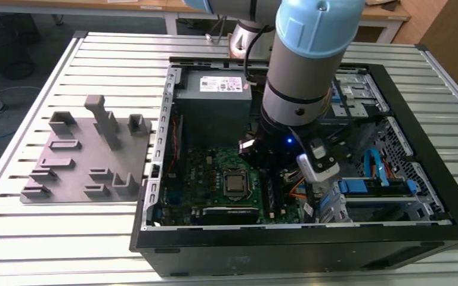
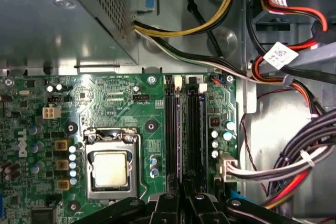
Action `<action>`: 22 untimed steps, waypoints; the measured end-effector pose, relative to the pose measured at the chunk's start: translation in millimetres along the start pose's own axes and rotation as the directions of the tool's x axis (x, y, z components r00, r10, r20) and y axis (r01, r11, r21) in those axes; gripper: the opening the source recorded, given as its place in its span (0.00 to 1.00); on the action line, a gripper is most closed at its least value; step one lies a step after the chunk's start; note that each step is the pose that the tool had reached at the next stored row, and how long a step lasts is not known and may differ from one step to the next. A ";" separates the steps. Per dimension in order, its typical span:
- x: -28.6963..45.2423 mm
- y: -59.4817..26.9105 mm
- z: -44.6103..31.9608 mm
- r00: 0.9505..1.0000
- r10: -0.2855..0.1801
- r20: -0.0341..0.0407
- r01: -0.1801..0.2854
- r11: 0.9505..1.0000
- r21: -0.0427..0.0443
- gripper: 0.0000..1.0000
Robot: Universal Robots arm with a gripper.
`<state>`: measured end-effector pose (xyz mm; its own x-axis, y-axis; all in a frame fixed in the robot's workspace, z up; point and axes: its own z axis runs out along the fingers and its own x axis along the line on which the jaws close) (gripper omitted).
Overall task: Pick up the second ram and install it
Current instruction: 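Insert the second ram into the second slot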
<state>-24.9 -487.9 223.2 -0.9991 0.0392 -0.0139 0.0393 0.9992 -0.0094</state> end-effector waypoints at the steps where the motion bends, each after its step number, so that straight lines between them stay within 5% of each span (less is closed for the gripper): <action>1: 0.1 1.1 1.0 1.000 0.000 0.000 0.000 1.000 0.000 0.14; 22: 2.1 7.3 7.3 1.000 0.014 0.001 -0.014 1.000 0.017 0.14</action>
<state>-26.7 -480.6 215.8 -0.9985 0.0529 -0.0146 0.0532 0.9982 -0.0260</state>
